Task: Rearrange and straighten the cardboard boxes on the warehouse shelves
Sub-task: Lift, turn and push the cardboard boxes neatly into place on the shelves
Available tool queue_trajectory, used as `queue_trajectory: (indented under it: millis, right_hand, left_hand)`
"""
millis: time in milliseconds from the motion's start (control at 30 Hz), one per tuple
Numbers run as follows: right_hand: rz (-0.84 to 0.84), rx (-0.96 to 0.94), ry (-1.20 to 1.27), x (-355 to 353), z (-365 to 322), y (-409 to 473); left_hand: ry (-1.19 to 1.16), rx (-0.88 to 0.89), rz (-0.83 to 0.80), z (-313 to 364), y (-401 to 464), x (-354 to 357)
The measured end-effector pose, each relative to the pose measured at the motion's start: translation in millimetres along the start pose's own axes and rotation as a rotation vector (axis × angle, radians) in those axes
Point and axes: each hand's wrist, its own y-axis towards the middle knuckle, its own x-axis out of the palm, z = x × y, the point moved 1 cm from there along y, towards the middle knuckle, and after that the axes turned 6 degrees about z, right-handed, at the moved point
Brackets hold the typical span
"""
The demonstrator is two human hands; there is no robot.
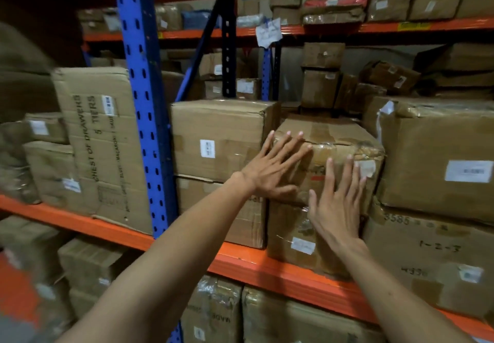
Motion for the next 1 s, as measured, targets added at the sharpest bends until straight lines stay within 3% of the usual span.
queue_trajectory:
  millis: [133,233,300,467,533,633,700,833,1000]
  right_hand:
    - [0.077,-0.06,0.237,-20.4,-55.6,36.1]
    - [0.065,-0.043,0.432,-15.8,-99.4,58.4]
    - [0.034,-0.044,0.496,-4.2,-126.4,57.9]
    - [-0.126,0.289,0.452,32.1,-176.4,51.1]
    - [-0.143,0.377,0.453,39.7,-192.3,56.4]
    - [-0.119,0.486,0.453,52.7,-204.4,60.8]
    - [-0.105,0.59,0.475,62.9,-201.8,59.5]
    - [-0.263,0.855,0.53,82.4,-191.7,46.5]
    - [-0.281,0.895,0.569,90.5,-185.9,43.8]
  left_hand:
    - [-0.062,-0.406,0.228,-68.6,-37.0,-29.1]
    - [-0.028,-0.72,0.175,-132.3,-63.8,-52.0]
    - [-0.039,-0.805,0.144,-169.4,-77.6,-68.6]
    - [-0.08,-0.784,-0.047,-212.9,-66.6,-71.3]
    - [0.117,-0.746,-0.126,-213.1,-59.5,-60.6]
    - [0.373,-0.581,-0.069,-205.9,-61.5,-53.7]
    - [0.324,-0.568,-0.038,-211.3,-63.9,-50.8]
    - [0.114,-0.663,-0.089,-225.0,-54.6,-53.5]
    - [-0.146,-0.884,-0.199,-237.6,-21.7,-68.0]
